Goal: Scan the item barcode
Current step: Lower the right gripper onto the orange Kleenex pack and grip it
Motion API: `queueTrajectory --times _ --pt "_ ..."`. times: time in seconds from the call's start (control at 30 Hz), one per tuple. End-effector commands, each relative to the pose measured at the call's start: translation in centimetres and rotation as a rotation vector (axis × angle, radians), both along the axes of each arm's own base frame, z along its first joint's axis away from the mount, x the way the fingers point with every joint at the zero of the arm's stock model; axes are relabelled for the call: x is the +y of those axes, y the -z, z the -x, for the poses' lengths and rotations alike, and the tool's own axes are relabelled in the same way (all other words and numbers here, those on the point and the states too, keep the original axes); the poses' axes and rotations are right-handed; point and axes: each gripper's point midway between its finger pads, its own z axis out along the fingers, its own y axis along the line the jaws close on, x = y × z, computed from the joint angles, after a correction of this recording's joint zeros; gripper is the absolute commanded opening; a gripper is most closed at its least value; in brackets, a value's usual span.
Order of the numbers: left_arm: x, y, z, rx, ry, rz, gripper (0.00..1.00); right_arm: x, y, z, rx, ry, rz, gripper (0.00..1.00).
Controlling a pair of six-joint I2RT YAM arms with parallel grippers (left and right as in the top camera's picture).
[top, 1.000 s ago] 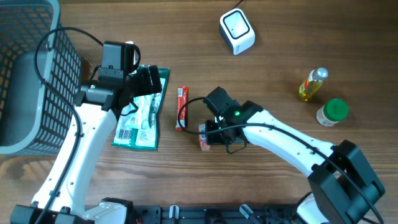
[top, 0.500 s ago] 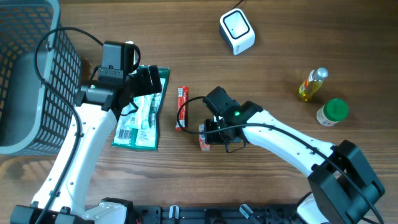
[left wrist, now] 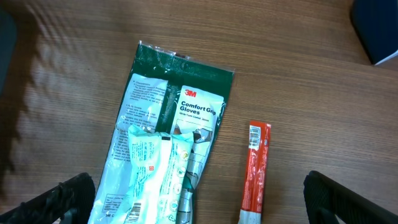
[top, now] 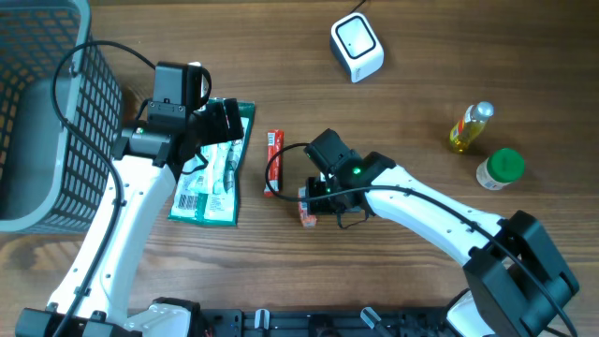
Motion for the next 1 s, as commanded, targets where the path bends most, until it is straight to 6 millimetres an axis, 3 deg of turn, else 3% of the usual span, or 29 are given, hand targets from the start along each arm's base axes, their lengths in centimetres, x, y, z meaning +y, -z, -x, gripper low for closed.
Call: queueTrajectory --times 0.0,0.43,0.8,0.97 --pt "0.1 -0.1 -0.1 -0.002 -0.002 0.006 1.0 0.1 -0.2 0.1 -0.004 0.009 -0.012 0.05" --pt "0.1 -0.1 -0.1 -0.002 -0.001 0.006 1.0 1.0 -0.4 0.9 0.027 -0.015 -0.053 0.04" --pt "0.1 -0.1 -0.1 -0.002 -0.002 0.006 1.0 4.0 -1.3 1.6 -0.005 -0.087 -0.14 0.05" --pt "0.1 -0.1 -0.1 -0.002 -0.002 0.006 1.0 4.2 -1.4 1.7 -0.008 -0.093 -0.142 0.05"
